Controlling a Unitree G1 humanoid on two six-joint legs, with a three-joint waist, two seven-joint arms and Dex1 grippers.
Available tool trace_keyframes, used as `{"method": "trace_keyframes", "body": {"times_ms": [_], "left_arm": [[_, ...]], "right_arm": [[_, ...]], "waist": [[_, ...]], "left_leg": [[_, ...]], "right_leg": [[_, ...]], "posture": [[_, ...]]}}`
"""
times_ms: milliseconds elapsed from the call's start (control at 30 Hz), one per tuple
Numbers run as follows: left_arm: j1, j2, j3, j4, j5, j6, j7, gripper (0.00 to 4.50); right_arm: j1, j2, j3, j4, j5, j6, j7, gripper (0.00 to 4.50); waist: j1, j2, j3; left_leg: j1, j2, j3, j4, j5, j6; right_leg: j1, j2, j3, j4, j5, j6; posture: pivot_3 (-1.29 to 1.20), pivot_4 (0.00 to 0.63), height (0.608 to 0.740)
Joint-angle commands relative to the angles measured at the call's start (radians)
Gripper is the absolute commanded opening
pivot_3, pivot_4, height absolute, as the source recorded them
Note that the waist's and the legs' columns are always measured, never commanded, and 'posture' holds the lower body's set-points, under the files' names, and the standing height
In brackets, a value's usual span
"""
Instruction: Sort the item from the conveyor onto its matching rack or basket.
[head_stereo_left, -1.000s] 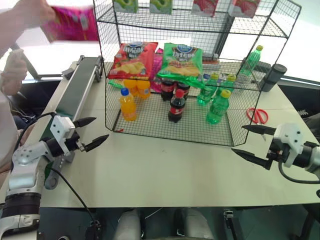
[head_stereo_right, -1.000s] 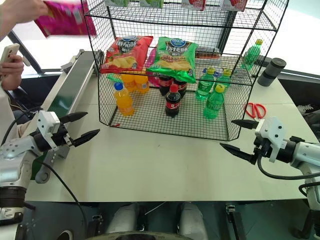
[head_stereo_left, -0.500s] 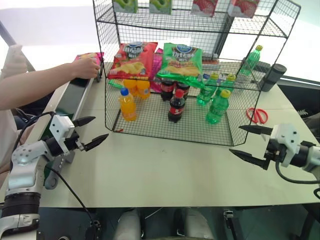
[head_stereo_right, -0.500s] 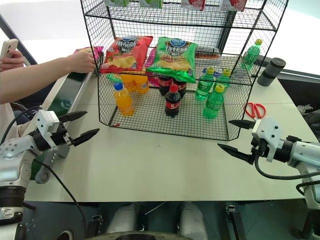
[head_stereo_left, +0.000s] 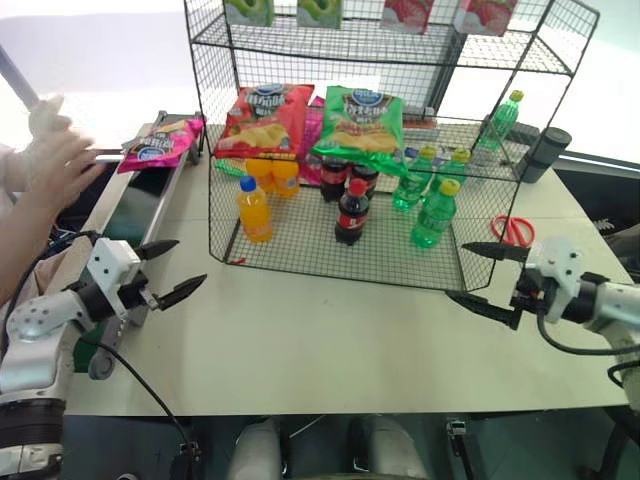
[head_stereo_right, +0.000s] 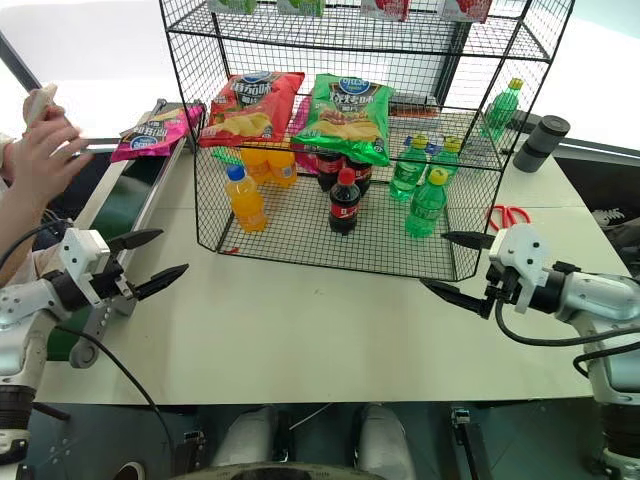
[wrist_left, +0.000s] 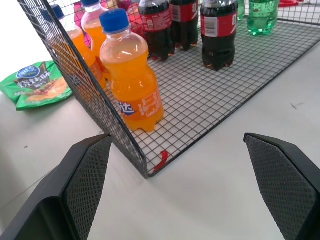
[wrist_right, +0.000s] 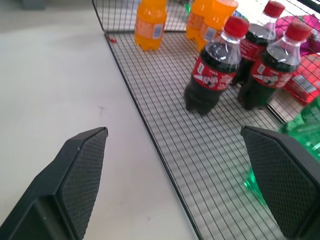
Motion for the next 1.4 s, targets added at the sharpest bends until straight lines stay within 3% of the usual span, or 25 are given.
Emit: {"method": "trace_keyframes", "body": {"times_ms": [33,467,833,1033,1400], "left_arm": [[0.043,0.042,0.073,-0.04,0.025,-0.09,0.008,4.5],[0.282,0.085,0.252,-0.066,0.244,-0.34,0.215,4.5],[0.467,0.132,0.408,0.034,0.57,-0.622,0.501,4.5],[0.505,0.172,0.413,0.168,0.665,-0.693,0.644,4.5],[0.448,0.225,0.314,0.279,0.687,-0.724,0.751,4.5]], "right_arm": [[-0.054,0.057,0.026,-0.062,0.093,0.059,-0.02,4.45],[-0.178,0.244,0.276,-0.084,0.074,0.126,-0.058,4.45],[-0.21,0.267,0.337,-0.057,0.068,0.091,0.04,4.45],[-0.217,0.283,0.338,-0.048,0.06,0.086,0.03,4.45],[-0.144,0.271,0.325,-0.155,0.133,0.164,0.019,4.45]], "waist": [[-0.003,0.0,0.0],[-0.005,0.0,0.0],[-0.003,0.0,0.0],[-0.006,0.001,0.001],[-0.004,0.0,0.0]], "left_leg": [[0.0,0.0,0.0,0.0,0.0,0.0],[-0.001,0.001,0.0,0.0,0.0,0.0],[-0.001,0.001,0.001,-0.001,-0.001,0.001],[-0.001,0.001,0.001,-0.001,-0.001,0.001],[-0.001,0.001,0.001,-0.001,-0.001,0.002]], "right_leg": [[0.0,0.0,0.0,0.0,0.0,0.0],[-0.001,-0.001,0.0,0.0,0.0,0.0],[-0.005,-0.002,-0.001,-0.001,0.0,0.0],[-0.006,-0.001,-0.001,0.0,0.0,-0.001],[-0.007,-0.004,-0.001,0.0,0.0,-0.001]], "posture": [[0.0,0.15,0.738],[0.0,0.15,0.738],[0.0,0.15,0.738],[0.0,0.15,0.738],[0.0,0.15,0.738]]}}
